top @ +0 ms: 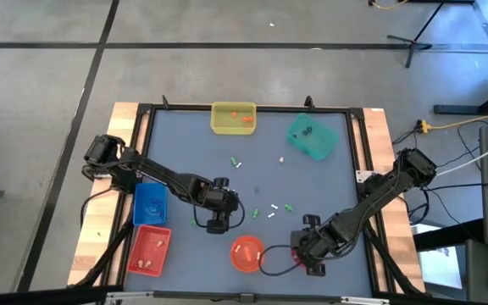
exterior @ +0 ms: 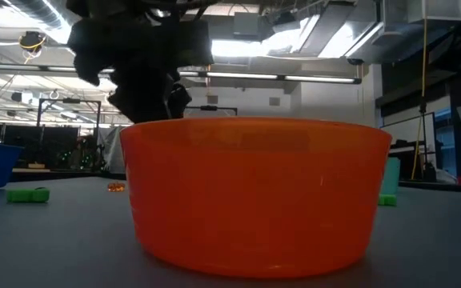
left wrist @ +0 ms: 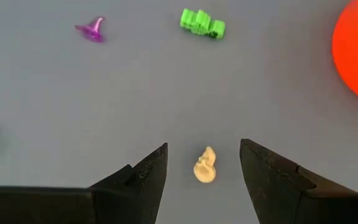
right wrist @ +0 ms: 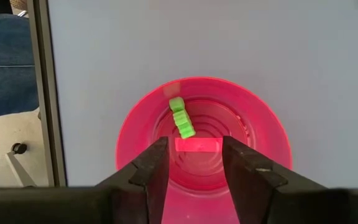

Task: Sort Halloween decoration
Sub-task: Put the brown skull toy into the red bin

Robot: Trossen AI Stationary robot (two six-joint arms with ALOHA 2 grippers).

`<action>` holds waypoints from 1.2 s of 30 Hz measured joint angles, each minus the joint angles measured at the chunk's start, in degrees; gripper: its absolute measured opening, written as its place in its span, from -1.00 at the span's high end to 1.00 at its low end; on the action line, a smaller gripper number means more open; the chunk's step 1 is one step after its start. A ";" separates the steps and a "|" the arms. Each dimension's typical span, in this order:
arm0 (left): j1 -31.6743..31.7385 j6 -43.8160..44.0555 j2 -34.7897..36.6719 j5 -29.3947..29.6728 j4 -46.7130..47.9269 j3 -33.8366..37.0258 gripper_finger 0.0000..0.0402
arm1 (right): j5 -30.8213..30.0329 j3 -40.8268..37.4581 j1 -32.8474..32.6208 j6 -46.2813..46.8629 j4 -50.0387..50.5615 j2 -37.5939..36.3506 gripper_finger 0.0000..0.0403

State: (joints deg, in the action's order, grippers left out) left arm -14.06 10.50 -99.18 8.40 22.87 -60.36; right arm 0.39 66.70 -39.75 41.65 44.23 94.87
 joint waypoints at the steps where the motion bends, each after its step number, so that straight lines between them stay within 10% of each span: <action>1: 0.00 0.00 0.00 0.00 -0.80 0.55 0.08 | -0.19 0.00 0.00 0.01 0.00 0.00 0.28; 36: 0.00 4.63 0.02 -0.66 -24.51 17.46 0.08 | -3.00 0.00 0.00 0.02 -0.39 -0.04 0.28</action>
State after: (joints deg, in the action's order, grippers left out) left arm -14.06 15.14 -99.15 7.75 -1.64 -42.89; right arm -2.61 66.70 -39.75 41.66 43.83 94.83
